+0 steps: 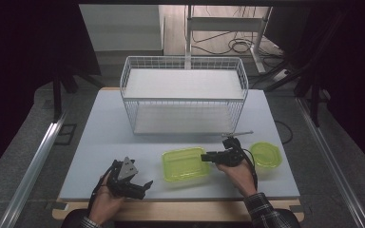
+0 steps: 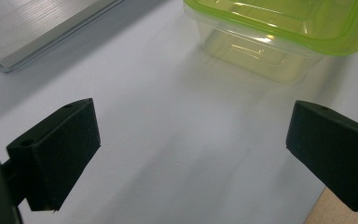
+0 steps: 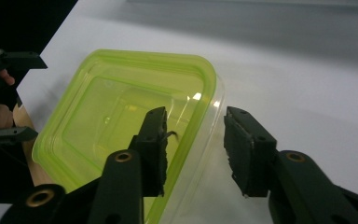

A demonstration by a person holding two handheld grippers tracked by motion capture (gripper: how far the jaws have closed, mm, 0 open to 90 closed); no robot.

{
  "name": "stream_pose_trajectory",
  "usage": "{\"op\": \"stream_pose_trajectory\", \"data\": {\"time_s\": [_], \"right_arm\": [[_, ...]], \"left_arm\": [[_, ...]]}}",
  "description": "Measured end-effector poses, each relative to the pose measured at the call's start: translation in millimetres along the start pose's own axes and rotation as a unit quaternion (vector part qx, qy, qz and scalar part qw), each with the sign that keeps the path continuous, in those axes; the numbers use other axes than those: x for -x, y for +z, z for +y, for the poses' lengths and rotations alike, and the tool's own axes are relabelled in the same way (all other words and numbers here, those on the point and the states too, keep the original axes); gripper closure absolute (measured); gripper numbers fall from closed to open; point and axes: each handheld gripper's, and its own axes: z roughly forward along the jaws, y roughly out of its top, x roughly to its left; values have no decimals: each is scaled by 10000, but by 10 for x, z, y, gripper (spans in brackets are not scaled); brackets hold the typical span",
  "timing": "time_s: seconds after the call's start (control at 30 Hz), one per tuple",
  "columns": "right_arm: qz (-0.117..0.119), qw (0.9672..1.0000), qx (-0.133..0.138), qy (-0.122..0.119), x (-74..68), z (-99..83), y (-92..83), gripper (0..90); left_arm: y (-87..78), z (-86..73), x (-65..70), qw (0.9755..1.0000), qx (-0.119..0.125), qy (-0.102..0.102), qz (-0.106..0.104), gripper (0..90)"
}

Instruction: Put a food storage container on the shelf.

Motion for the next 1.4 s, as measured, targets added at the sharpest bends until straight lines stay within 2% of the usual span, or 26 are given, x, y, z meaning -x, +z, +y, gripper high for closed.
{"op": "stream_pose_trajectory", "data": {"time_s": [0.17, 0.27, 0.37, 0.6, 0.97, 1.4], "right_arm": [[190, 9992, -104, 335, 46, 5, 39, 691], [306, 9976, -164, 594, 61, 10, 31, 734], [718, 9933, -178, 884, 95, 8, 35, 787], [788, 9928, -224, 877, 67, 17, 22, 801], [887, 9914, 123, 952, 59, 73, -112, 801], [1009, 9893, 387, 975, 20, 217, -260, 801]], "left_arm": [[6, 1, 8, 10000, -12, 31, 7, 26], [12, 2, 15, 10000, -40, 65, 10, 27], [15, 3, 20, 9999, -45, 88, 22, 27], [7, 0, 13, 9999, -41, 88, 41, 27], [-11, -12, -26, 9999, -25, -40, 100, 28], [-13, -16, -38, 9999, -61, -48, 140, 29]]}}
